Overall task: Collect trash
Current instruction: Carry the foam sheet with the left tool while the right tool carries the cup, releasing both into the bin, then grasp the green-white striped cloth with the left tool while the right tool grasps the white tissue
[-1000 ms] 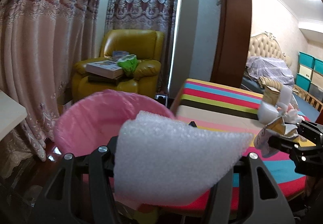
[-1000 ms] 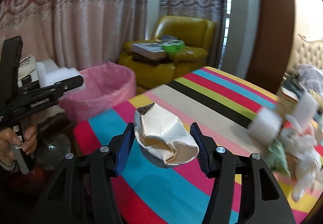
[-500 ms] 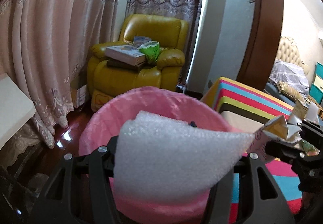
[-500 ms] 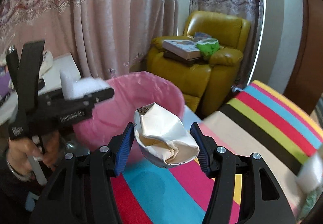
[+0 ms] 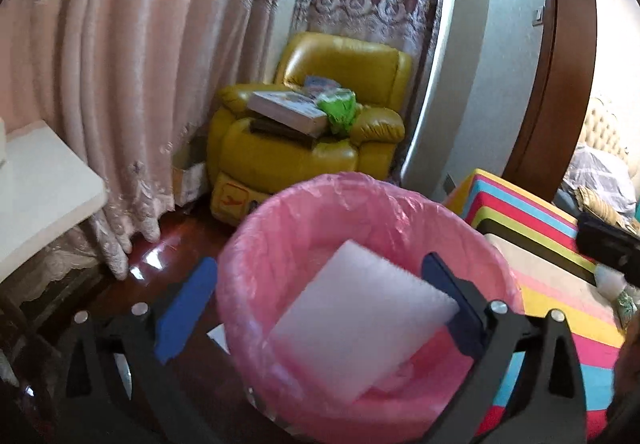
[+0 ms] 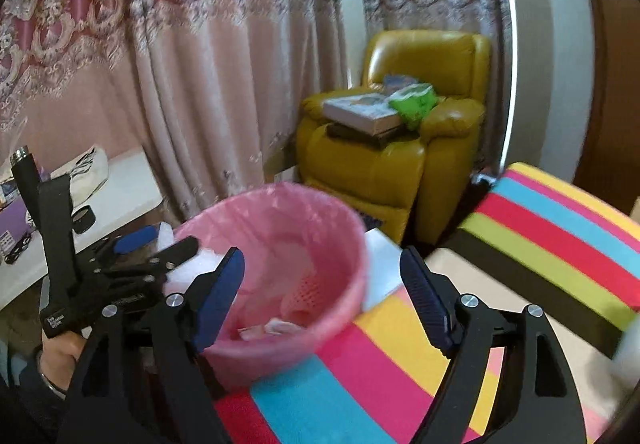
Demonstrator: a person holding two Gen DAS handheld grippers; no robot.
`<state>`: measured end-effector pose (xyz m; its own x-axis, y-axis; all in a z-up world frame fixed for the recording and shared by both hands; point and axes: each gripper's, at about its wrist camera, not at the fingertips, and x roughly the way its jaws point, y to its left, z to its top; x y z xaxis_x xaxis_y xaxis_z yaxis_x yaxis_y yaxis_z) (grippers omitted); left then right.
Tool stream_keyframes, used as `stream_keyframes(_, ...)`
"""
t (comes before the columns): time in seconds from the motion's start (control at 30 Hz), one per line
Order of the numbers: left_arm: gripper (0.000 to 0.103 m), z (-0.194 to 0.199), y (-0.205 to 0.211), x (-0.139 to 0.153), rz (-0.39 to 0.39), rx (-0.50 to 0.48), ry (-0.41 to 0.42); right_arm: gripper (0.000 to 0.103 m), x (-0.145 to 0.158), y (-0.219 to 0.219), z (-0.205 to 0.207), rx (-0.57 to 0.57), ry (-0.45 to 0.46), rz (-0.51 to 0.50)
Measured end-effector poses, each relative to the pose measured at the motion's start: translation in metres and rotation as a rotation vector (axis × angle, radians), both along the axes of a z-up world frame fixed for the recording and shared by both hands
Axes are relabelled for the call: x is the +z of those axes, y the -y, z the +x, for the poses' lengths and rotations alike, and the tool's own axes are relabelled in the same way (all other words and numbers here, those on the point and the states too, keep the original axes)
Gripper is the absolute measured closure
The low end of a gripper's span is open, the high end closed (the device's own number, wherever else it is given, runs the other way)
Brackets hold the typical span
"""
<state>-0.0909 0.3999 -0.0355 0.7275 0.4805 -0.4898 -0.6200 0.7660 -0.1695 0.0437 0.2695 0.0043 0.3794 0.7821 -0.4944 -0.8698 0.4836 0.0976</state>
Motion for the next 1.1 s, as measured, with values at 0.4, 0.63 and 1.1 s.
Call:
stream_keyframes(0.4,0.005,0.028,0.098,0.007,0.136,-0.189,-0.057,0.021,-0.008,0.138,0.008,-0.253,0.064,-0.024)
stream_keyframes(0.63,0.005,0.076,0.176,0.008,0.111,-0.407,-0.062,0.021,-0.009,0.248,0.026,-0.479,0.054,0.000)
stream_keyframes(1.1,0.005,0.189,0.358,-0.003,0.100,-0.781,-0.173,0.022,-0.044,0.440,0.081,-0.892,-0.002,-0.017)
